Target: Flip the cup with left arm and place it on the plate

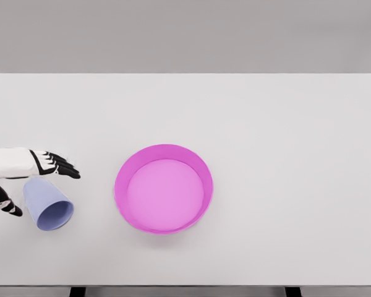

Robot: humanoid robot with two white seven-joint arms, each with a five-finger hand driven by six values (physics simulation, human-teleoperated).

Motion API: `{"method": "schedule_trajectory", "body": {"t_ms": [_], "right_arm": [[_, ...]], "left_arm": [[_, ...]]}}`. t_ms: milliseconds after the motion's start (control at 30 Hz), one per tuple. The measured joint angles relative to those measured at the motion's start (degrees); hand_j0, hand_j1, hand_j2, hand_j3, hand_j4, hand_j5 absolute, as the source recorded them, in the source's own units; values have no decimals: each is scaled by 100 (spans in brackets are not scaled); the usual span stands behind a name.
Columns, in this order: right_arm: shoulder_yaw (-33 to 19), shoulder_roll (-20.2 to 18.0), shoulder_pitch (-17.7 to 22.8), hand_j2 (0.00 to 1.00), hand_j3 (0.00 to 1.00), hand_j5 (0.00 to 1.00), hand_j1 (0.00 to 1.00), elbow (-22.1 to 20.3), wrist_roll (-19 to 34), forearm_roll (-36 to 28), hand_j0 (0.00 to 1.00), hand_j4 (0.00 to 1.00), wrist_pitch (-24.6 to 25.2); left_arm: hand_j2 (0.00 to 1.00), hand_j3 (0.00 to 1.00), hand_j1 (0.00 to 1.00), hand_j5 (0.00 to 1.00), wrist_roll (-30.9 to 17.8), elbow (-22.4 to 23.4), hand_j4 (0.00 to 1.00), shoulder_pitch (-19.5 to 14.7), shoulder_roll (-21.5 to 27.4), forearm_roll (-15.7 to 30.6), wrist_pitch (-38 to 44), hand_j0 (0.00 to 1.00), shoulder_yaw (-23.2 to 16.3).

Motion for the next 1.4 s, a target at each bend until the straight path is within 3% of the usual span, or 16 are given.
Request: {"method": "schedule_trajectory", "body": {"t_ms": [67, 467, 1400], "right_arm": [[0, 0, 0, 100, 100, 100, 100, 0, 1, 0, 100, 100, 0], [0, 0, 0, 100, 100, 100, 100, 0, 1, 0, 100, 100, 0], [0, 0, 0, 100, 100, 100, 100, 0, 0, 0, 100, 100, 0]], "left_arm": [[100, 100, 100, 100, 1, 20, 100, 135, 16, -26, 3, 100, -4], [100, 100, 100, 100, 1, 609, 100, 201, -376, -330, 5, 100, -120], [100, 100, 100, 100, 1, 586, 100, 209, -482, -363, 6, 100, -174]]}}
